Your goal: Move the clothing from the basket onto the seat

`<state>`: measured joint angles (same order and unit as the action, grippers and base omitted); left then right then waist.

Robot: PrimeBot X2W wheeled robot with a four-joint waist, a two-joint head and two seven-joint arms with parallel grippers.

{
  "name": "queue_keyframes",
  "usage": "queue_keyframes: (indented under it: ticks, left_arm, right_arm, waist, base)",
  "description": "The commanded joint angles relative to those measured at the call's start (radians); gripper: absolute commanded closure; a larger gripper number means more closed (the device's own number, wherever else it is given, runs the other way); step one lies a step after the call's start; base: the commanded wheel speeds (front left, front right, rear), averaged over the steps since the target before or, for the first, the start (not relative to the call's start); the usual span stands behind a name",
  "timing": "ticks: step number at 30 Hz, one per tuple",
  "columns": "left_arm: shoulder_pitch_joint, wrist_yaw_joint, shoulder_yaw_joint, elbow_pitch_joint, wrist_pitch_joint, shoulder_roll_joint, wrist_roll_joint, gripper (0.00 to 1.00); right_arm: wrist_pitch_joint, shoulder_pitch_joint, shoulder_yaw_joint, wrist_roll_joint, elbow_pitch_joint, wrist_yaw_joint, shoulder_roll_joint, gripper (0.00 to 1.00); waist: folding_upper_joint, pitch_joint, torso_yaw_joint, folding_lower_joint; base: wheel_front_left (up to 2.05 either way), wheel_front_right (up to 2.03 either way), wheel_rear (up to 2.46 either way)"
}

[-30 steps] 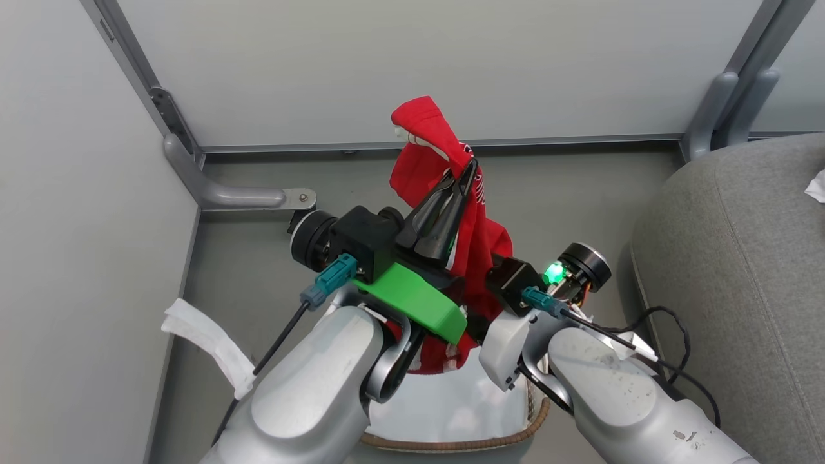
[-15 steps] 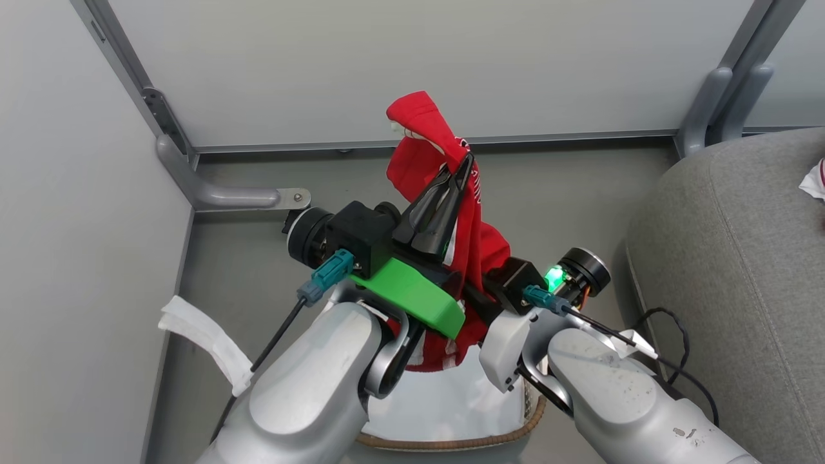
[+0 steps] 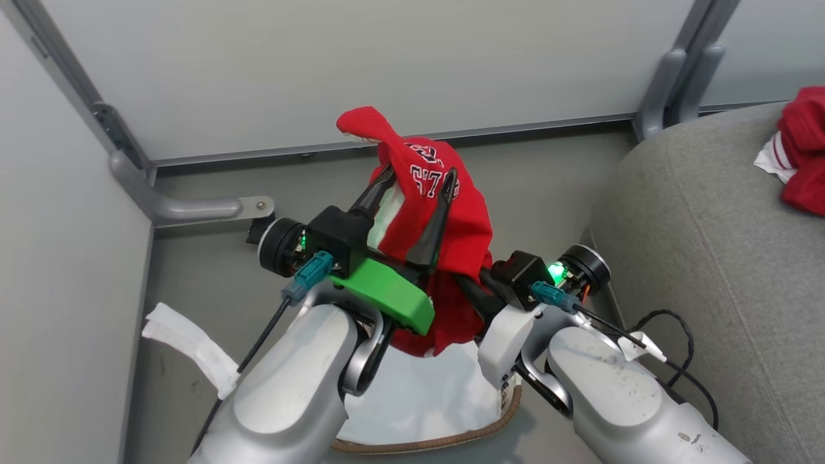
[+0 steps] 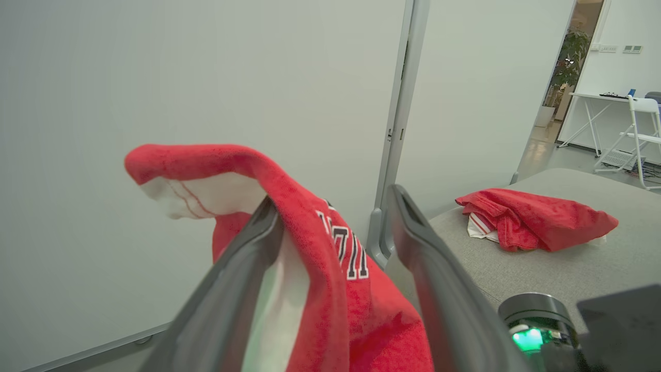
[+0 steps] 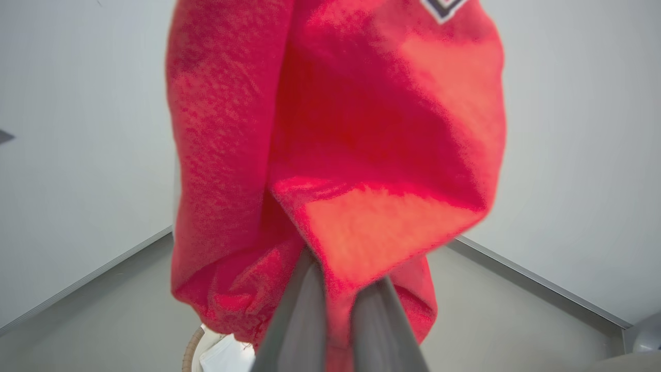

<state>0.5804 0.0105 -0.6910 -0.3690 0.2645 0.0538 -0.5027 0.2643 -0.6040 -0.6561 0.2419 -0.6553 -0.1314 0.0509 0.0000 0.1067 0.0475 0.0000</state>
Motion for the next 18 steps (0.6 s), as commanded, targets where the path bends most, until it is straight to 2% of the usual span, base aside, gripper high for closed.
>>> queue_keyframes:
  ticks: [1,8,18]
  left_arm:
    - [-0.015,0.006,0.011,-0.013,-0.001,0.014,0.014,0.0]
    - [-0.063,0.014,0.073,-0.064,-0.001,0.05,0.057,0.0]
    - [-0.139,0.032,0.137,-0.083,-0.001,0.042,0.092,0.0]
  right_arm:
    - [0.0,0.021,0.001,0.004,0.02,0.001,0.001,1.0]
    - [0.0,0.088,0.038,0.007,0.115,0.001,0.002,1.0]
    - [0.0,0.196,0.104,-0.006,0.217,0.001,0.0,1.0]
  waist:
    - [0.0,0.004,-0.076,0.0]
    - [0.0,0.002,-0.274,0.0]
    - [0.0,-0.018,-0.523,0.0]
  base:
    - [0.0,0.0,0.0]
    - [0.0,0.0,0.0]
    - [0.0,0.0,0.0]
